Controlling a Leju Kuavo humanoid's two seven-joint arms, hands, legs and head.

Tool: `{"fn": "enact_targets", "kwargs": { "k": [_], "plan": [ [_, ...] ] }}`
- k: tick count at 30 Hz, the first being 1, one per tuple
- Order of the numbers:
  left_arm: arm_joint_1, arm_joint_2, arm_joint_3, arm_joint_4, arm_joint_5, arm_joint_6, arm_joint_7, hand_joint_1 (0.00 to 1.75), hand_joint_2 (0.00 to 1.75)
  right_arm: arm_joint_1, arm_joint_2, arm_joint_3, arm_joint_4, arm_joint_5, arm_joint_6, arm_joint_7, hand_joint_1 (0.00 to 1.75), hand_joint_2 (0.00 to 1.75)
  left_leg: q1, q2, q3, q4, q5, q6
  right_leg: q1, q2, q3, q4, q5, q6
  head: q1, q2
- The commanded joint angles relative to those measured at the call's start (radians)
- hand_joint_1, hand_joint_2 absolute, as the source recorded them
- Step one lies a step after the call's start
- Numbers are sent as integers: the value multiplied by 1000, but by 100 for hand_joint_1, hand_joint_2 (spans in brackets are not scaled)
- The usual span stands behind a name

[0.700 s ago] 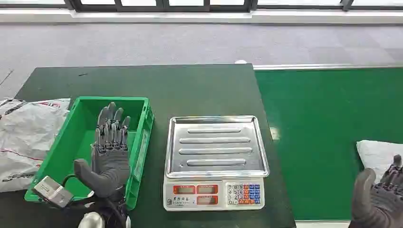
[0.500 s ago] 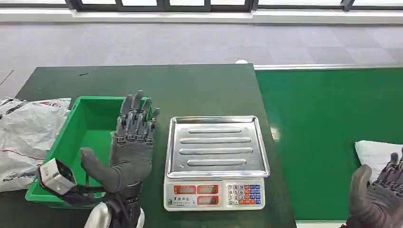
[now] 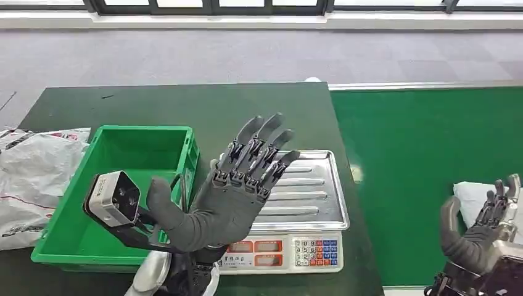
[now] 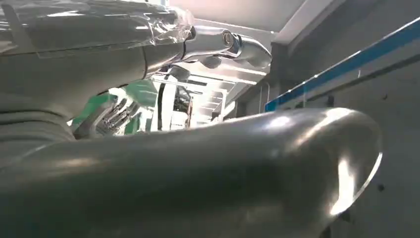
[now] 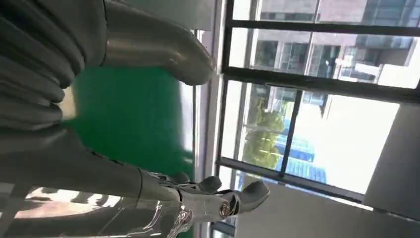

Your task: Moved the parcel from conveyor to table for the left to box.

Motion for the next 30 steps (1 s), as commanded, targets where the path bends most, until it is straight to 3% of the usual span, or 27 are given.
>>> {"fn": "enact_targets", "kwargs": {
  "k": [1,7,9,10,11,12,15,18,22,26,30],
  "plan": [
    [-61,27,-43,53,12,-35,3,0,0,-77,-61,-65,145,104,53,100,0,175,0,0,4,-5,1,0,0,-1,4,-6,1,0,0,0],
    [-57,17,-18,23,-10,-4,7,0,0,-175,-220,-52,318,297,188,261,0,175,0,1,2,-3,1,0,1,0,2,-4,2,0,0,0],
    [-28,31,30,31,-55,79,-6,0,0,-205,-272,-42,383,371,249,336,0,175,0,3,2,-3,1,1,0,2,2,-3,2,0,0,0],
    [-10,48,102,71,-175,201,-59,0,0,-220,-334,-20,433,513,261,420,0,175,0,3,3,-4,2,1,0,2,2,-5,3,0,0,0],
    [-11,63,135,107,-196,203,-83,0,0,-224,-354,-30,452,525,269,429,0,175,-1,6,5,-7,3,1,-1,5,3,-8,5,1,0,0],
    [-4,76,184,156,-336,298,-105,0,0,-217,-424,-11,489,644,312,501,0,175,-1,4,4,-5,2,1,-1,3,4,-5,3,1,0,0],
    [34,108,244,209,-545,386,-185,0,0,-258,-537,-14,606,762,379,556,0,175,-3,0,5,-8,4,1,-3,0,6,-7,5,3,0,0],
    [84,93,298,208,-554,400,-178,0,0,-242,-670,-25,712,788,453,580,0,175,-4,3,5,-7,3,2,-4,2,5,-7,5,2,0,0],
    [100,91,321,200,-565,450,-129,0,0,-161,-706,-99,710,784,484,541,0,175,-5,-7,3,-5,3,3,-5,-7,7,-6,2,3,0,0],
    [98,88,317,197,-565,451,-124,0,0,-163,-689,-95,687,790,489,546,0,175,-5,-4,0,-3,1,2,-4,-3,2,-4,2,3,0,0],
    [150,105,347,133,-692,554,-135,0,0,-135,-754,-125,718,811,554,551,0,175,-5,-1,3,-8,2,3,-5,-1,4,-8,3,3,0,0]
  ]
}}
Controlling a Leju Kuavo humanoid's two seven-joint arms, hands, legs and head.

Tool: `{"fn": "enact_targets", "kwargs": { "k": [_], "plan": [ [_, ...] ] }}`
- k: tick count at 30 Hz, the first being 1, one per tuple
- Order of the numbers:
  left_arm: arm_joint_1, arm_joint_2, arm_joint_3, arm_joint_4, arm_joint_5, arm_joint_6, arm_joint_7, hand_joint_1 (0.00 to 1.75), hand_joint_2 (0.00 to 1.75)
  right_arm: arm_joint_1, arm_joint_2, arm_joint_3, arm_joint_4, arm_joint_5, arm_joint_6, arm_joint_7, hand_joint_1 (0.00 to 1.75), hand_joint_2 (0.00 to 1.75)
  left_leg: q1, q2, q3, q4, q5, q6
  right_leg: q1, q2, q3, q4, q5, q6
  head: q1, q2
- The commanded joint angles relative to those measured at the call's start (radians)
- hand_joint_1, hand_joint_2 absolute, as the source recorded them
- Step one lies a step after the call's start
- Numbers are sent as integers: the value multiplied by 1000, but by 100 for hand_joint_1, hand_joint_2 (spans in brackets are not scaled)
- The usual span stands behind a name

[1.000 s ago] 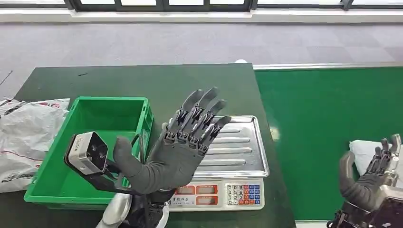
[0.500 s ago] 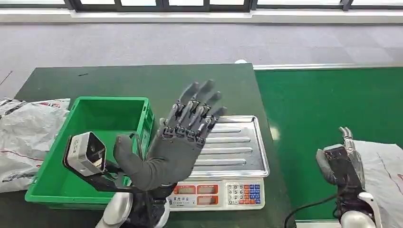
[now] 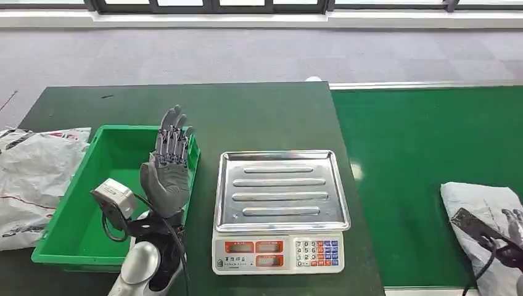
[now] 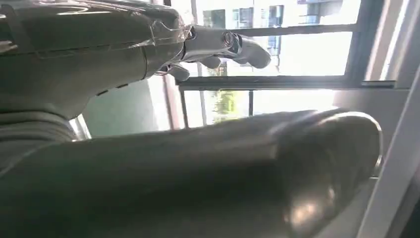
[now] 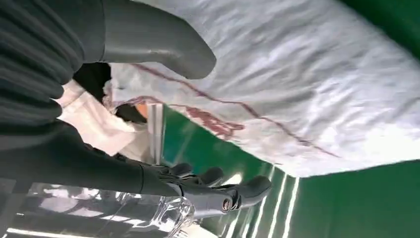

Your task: Moved the parcel from conveyor to table for the left to box.

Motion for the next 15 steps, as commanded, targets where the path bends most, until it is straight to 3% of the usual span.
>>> {"fn": "enact_targets", "kwargs": {
  "k": [1,4,9,15],
  "plan": [
    [58,42,80,-21,-131,108,-6,0,0,22,-90,-59,124,21,80,-8,0,175,0,0,4,-5,1,-1,0,-1,4,-5,1,-1,0,0],
    [86,44,94,-36,-126,108,-5,0,0,45,-124,-88,127,30,111,-15,0,175,0,0,3,-4,1,-1,0,-1,3,-4,0,-1,0,0],
    [139,49,128,-46,-186,107,-32,0,0,161,-190,-271,40,45,249,-51,0,175,-1,-4,4,-4,0,0,-2,-5,5,-4,-1,0,0,0],
    [187,33,160,-75,-228,88,-7,0,0,213,-183,-399,-1,89,384,-98,0,175,-3,-2,3,-3,-1,1,-3,-3,4,-3,-2,2,0,0]
  ]
}}
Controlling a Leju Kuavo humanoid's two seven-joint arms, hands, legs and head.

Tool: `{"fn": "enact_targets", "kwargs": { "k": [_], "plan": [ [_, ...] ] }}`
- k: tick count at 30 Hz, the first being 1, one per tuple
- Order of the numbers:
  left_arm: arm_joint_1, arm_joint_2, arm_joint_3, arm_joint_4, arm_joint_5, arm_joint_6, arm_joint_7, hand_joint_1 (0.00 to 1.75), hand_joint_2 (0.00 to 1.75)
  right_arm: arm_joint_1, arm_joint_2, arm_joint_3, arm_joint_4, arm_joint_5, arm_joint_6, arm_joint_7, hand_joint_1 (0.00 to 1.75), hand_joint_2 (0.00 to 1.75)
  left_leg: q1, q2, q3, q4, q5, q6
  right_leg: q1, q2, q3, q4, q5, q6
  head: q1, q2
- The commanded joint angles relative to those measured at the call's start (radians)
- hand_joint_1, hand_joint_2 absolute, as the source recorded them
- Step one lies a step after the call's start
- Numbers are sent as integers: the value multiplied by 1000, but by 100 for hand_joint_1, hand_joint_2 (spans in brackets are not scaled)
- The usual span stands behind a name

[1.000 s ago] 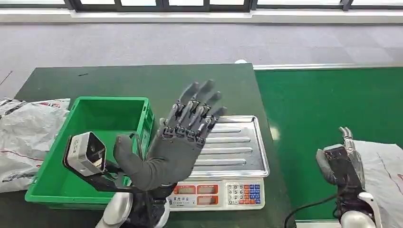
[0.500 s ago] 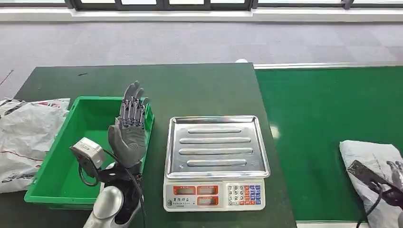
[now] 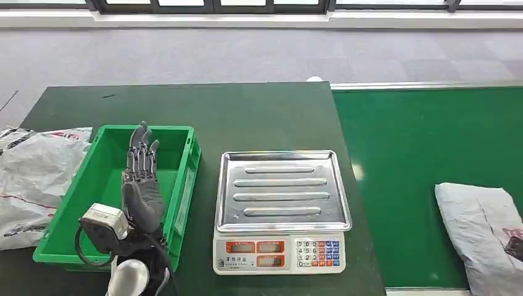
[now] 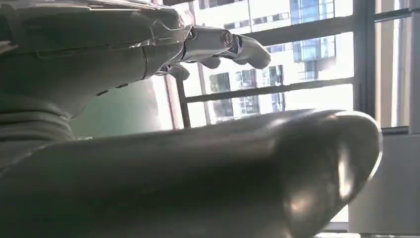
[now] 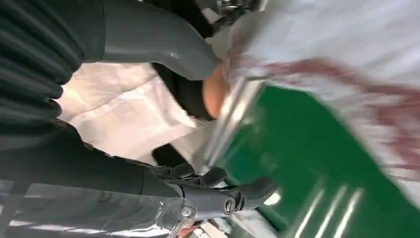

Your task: Moved the parcel from conveyor to table for the left to box.

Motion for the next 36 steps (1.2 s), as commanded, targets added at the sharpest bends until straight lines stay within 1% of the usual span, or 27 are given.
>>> {"fn": "enact_targets", "kwargs": {
  "k": [1,3,4,5,6,7,8,9,10,11,12,13,14,15,16,18,19,21,23,28,31,36],
  "plan": [
    [61,2,79,-17,-46,-21,20,0,0,71,30,-225,-31,52,127,-68,0,175,0,0,2,-2,0,-1,0,-1,2,-2,0,-1,0,0],
    [68,-3,88,-21,-50,-31,22,0,0,10,71,-157,67,95,95,-107,0,175,1,0,5,-5,1,-1,1,-2,5,-6,1,-2,0,0],
    [67,-4,90,-19,-52,-35,22,0,0,-15,89,-120,114,110,64,-117,0,175,2,2,4,-4,0,0,2,1,4,-6,1,-1,0,0],
    [60,-5,91,-14,-54,-35,23,0,0,-68,115,-58,193,122,24,-125,0,175,2,3,6,-6,1,0,3,1,5,-8,3,-1,0,0],
    [57,-6,92,-11,-55,-35,25,0,0,-95,121,-10,245,123,-7,-121,0,175,4,4,5,-4,0,0,4,2,5,-8,3,-1,0,0],
    [57,-9,94,-11,-56,-34,26,0,0,-131,135,34,297,115,-31,-134,0,175,4,7,8,-7,1,-1,5,5,7,-11,5,-1,0,0],
    [57,-10,95,-12,-58,-35,27,0,0,-166,142,83,356,111,-78,-121,0,175,6,8,6,-5,0,-1,6,6,6,-9,4,-1,0,0],
    [68,-17,102,-22,-64,-27,28,0,0,-223,181,144,410,115,-165,-125,0,175,6,10,9,-8,1,-1,6,8,8,-12,6,-1,0,0],
    [74,-18,104,-30,-70,-25,29,0,0,-262,202,192,450,121,-219,-106,0,175,5,10,9,-9,2,-1,5,8,8,-13,6,-1,0,0],
    [86,-20,109,-42,-77,-19,28,0,0,-289,223,234,467,107,-287,-92,0,175,5,11,8,-4,-1,0,6,9,6,-7,4,-1,0,0],
    [95,-18,110,-51,-83,-14,26,0,0,-298,231,259,464,98,-320,-78,0,175,6,15,9,-6,0,-1,6,13,8,-9,5,-2,0,0],
    [102,-17,112,-57,-86,-11,24,0,0,-300,235,267,449,86,-351,-65,0,175,6,15,11,-9,1,-1,6,13,8,-11,7,-2,0,0],
    [111,-16,115,-65,-90,-7,22,0,0,-301,243,264,424,75,-384,-54,0,175,5,17,14,-16,4,-1,5,15,10,-18,11,-2,0,0],
    [127,-14,117,-77,-96,-4,17,0,0,-290,242,264,371,71,-417,-21,0,175,5,15,10,-7,1,-1,5,13,7,-8,5,-2,0,0],
    [135,-15,120,-84,-99,-3,13,0,0,-275,242,244,317,55,-434,-4,0,175,4,16,10,-8,1,-1,4,13,6,-8,5,-2,0,0],
    [146,-18,123,-89,-96,-7,9,0,0,-236,227,199,204,29,-443,16,0,175,3,14,9,-8,1,-2,4,11,6,-7,4,-2,0,0],
    [149,-19,122,-86,-93,-9,9,0,0,-218,228,165,146,11,-450,20,0,175,2,10,8,-4,0,-1,2,8,5,-3,2,-1,0,0],
    [143,-16,116,-71,-88,-10,6,0,0,-183,223,105,35,-15,-429,31,0,175,2,7,7,-4,0,-1,2,5,5,-3,1,-1,0,0],
    [136,-15,113,-61,-87,-4,5,0,0,-178,209,71,-21,-30,-413,39,0,175,1,3,7,-5,0,-1,1,2,6,-3,1,-1,0,0],
    [128,-15,113,-54,-84,-2,8,0,0,-189,192,41,-59,-37,-411,56,0,175,1,3,5,-3,0,-1,1,2,4,-2,1,-1,0,0],
    [121,-15,110,-43,-77,-8,9,0,0,-171,203,23,-107,-44,-418,63,0,175,1,3,6,-5,1,-1,1,2,4,-4,2,-1,0,0],
    [102,-10,107,-19,-73,-9,8,0,0,-166,221,25,-131,-48,-401,70,0,175,1,2,6,-5,1,-1,1,1,5,-4,1,-1,0,0]
  ]
}}
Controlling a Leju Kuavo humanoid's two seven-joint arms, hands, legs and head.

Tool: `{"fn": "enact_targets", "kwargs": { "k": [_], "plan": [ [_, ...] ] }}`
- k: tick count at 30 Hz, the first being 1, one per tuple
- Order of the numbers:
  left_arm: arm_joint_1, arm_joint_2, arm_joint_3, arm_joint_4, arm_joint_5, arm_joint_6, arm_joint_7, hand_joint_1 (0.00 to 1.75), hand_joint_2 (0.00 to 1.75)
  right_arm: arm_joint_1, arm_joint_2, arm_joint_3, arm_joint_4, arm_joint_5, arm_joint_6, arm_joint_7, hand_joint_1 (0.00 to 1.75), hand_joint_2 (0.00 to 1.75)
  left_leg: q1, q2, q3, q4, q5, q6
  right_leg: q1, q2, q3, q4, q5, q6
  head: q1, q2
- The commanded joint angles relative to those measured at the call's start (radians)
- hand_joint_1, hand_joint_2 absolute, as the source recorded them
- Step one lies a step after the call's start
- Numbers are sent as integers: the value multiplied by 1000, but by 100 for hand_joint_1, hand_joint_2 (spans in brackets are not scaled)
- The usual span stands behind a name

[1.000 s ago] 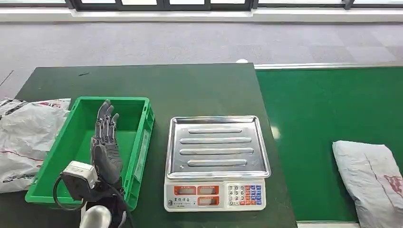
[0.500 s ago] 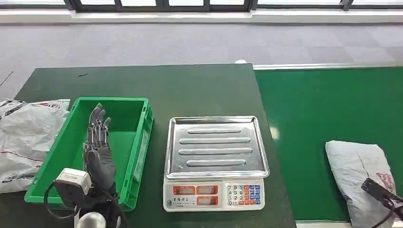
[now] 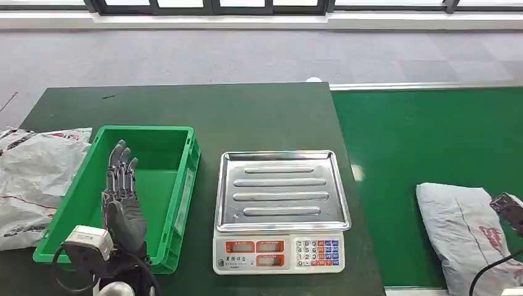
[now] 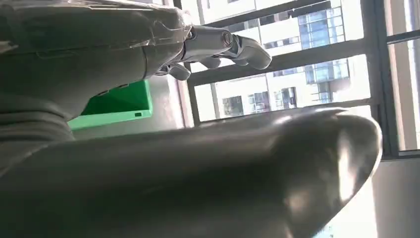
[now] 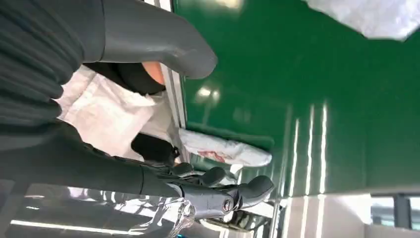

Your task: Moved the parcel from conveyor to table for the left to box.

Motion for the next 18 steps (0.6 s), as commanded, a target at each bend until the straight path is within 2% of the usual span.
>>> {"fn": "enact_targets", "kwargs": {
  "k": [1,4,9,11,13,14,16,18],
  "plan": [
    [-41,10,21,80,11,-4,2,0,0,-4,62,-40,-72,-8,29,9,0,175,0,0,4,-6,2,-2,0,-1,4,-6,2,-2,0,0],
    [-60,16,21,93,24,-3,3,0,0,-38,63,16,19,-46,107,0,0,175,1,1,4,-6,2,-2,1,0,4,-6,2,-2,0,0],
    [-64,17,22,97,27,-3,4,0,0,-52,61,44,69,-47,95,-4,0,175,1,3,4,-6,2,-2,2,2,5,-7,3,-2,0,0],
    [-66,19,21,100,27,1,6,0,0,-92,69,95,143,-69,115,-20,0,175,1,3,3,-4,1,-1,1,2,5,-5,2,-1,0,0],
    [-64,19,21,101,26,4,9,0,0,-133,76,157,221,-78,67,-32,0,175,2,5,4,-4,0,-1,2,5,5,-5,3,-1,0,0],
    [-48,20,23,92,24,13,7,0,0,-167,121,178,257,-108,5,-87,0,175,2,6,5,-5,1,-1,2,5,6,-7,3,-1,0,0],
    [-26,26,18,81,19,18,0,0,0,-179,186,215,258,-107,-61,-87,0,175,3,10,6,-6,0,-2,4,9,6,-8,4,-2,0,0],
    [-21,27,14,78,17,23,-4,0,0,-167,199,237,236,-107,-79,-72,0,175,3,8,5,-5,0,-2,3,7,5,-6,3,-2,0,0]
  ]
}}
